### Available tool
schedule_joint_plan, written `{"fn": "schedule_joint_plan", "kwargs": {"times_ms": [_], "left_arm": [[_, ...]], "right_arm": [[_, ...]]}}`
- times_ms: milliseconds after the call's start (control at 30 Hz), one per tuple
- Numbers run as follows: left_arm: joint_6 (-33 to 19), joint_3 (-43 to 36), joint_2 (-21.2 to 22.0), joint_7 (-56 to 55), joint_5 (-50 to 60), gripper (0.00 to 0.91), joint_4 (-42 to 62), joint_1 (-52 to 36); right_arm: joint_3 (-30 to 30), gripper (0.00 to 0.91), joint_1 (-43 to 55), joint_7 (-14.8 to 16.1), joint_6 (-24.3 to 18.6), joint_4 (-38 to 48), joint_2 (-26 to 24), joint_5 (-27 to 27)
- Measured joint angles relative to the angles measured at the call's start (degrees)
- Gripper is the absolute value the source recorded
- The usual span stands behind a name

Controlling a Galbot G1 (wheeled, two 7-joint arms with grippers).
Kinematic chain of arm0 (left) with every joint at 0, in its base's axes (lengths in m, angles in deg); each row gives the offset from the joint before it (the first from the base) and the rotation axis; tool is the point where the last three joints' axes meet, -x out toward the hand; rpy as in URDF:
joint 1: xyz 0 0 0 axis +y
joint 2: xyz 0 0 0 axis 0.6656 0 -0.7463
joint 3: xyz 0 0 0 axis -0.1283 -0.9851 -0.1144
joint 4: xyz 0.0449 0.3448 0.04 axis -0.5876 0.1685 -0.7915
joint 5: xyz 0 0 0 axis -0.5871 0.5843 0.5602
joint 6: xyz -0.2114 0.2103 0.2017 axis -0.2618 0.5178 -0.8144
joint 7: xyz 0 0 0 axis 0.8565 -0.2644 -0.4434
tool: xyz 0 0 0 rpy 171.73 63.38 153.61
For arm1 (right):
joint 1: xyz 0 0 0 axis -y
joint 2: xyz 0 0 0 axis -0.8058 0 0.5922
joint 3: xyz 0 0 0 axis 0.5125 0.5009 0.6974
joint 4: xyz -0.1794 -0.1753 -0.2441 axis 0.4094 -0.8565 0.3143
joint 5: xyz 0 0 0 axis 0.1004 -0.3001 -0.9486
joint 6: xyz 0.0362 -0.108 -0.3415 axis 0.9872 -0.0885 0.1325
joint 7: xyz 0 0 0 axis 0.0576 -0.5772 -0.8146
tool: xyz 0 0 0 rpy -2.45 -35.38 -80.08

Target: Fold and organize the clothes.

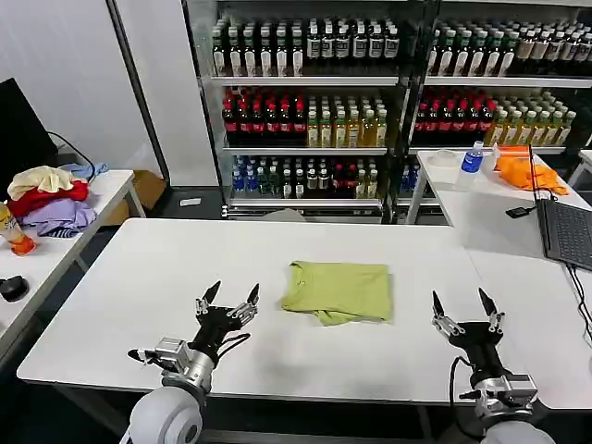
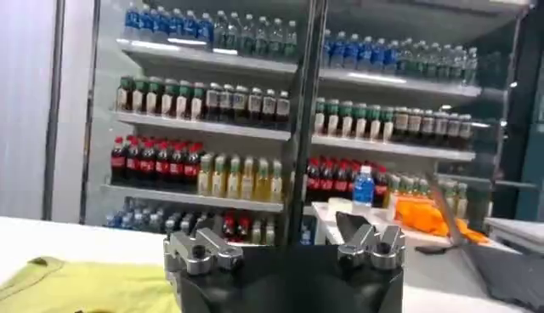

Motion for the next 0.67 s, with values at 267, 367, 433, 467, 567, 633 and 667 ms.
{"fn": "schedule_joint_plan", "kwargs": {"times_ms": [267,367,433,467,567,633,667], "left_arm": [[-0.7,0.7,-0.6,0.4,0.8,0.907,-0.5,0.4],[-0.9,0.8,-0.9,0.5,0.9,0.907,-0.5,0.7],[-0.9,0.8,-1.1,0.7,1.1,0.907,-0.7,0.8],[-1.0,0.9,-1.3,0.8,1.2,0.907,-0.8,0.9],[-1.1,1.0,-1.5,1.0,1.5,0.907,-1.0,1.0],[-1.2,1.0,-1.7,1.1,1.7,0.907,-1.1,1.3],[-1.3,1.0,-1.9,1.2,1.7,0.907,-1.2,1.4]], "right_arm": [[-1.1,0.907,-2.6,-1.0,-0.3,-2.2,1.2,-1.6],[-1.4,0.907,-3.1,-1.2,-0.3,-2.9,1.7,-2.0],[-1.5,0.907,-3.7,-1.2,-0.5,-3.4,2.1,-2.5],[-1.6,0.907,-3.8,-1.2,-0.5,-3.6,2.2,-2.7],[-2.0,0.907,-4.3,-1.0,-0.3,-4.1,2.7,-2.7],[-2.1,0.907,-4.5,-0.9,0.1,-4.3,3.0,-2.6],[-2.1,0.907,-4.6,-0.9,0.4,-4.5,3.1,-2.5]]}}
